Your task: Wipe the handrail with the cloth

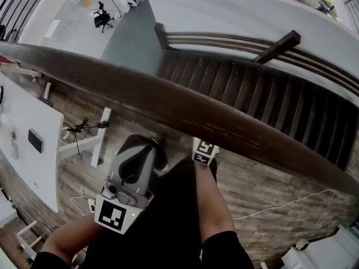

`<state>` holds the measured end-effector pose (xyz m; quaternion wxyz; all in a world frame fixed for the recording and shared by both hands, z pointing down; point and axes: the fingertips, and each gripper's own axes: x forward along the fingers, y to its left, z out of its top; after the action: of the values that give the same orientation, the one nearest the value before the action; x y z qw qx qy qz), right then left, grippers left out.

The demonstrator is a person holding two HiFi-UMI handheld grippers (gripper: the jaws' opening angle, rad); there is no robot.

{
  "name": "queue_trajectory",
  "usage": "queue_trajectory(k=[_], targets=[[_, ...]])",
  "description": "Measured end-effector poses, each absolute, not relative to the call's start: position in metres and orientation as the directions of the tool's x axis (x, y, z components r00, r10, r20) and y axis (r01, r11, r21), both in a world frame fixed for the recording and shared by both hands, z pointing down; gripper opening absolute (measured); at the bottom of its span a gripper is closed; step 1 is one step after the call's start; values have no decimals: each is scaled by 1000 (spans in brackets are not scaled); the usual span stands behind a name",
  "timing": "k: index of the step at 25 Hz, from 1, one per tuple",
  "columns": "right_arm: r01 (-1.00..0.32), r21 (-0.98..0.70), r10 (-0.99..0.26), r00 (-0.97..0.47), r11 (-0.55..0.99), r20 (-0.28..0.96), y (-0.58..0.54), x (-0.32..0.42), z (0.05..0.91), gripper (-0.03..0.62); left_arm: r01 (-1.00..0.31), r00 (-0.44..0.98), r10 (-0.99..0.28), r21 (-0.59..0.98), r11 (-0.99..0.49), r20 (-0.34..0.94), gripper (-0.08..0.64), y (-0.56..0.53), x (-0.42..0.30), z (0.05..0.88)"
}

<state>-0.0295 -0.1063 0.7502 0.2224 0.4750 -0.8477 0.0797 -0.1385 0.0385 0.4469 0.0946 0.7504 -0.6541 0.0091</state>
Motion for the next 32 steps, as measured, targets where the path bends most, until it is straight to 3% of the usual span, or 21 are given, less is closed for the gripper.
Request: queue_trajectory(k=[32], targets=[[-800,111,-744,-484,589,460,-114,57,760,67,-981,163,-979,123,-148,123,0,39,-69,428]])
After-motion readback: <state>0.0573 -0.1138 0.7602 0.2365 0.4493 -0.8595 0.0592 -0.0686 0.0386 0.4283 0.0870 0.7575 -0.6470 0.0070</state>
